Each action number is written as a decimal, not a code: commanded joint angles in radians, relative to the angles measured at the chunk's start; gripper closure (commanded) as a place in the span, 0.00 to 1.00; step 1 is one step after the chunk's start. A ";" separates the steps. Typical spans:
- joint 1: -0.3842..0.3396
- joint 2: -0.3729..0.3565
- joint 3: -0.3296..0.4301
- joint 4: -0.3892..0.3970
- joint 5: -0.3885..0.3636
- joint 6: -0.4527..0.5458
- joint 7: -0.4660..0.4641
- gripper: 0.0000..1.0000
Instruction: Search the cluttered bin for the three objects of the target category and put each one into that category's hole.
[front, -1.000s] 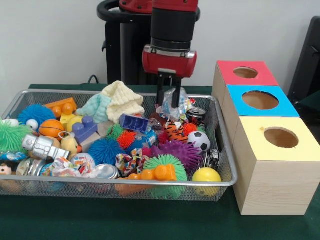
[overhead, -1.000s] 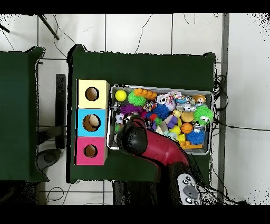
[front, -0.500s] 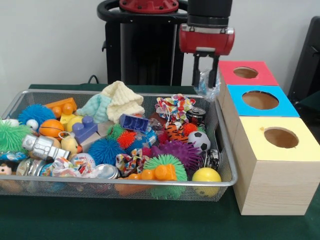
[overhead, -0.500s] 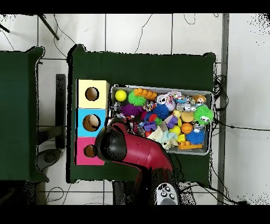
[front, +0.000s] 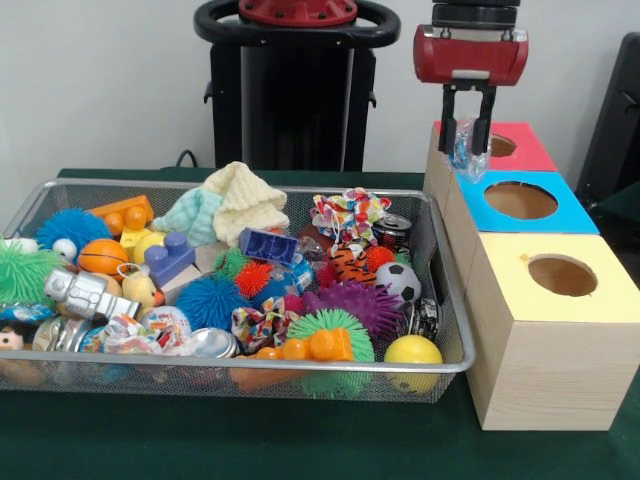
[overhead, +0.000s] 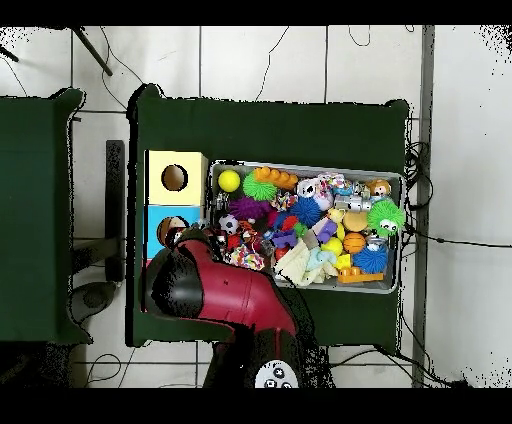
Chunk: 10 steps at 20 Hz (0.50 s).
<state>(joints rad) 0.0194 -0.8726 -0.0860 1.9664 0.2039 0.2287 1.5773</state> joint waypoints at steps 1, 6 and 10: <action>0.007 0.037 0.008 0.079 0.061 -0.013 0.290 1.00; 0.031 0.096 0.027 0.078 0.096 -0.086 0.316 1.00; 0.056 0.125 0.034 0.082 0.123 -0.129 0.334 1.00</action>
<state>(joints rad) 0.0629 -0.8191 -0.0867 1.9940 0.2607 0.1894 1.5884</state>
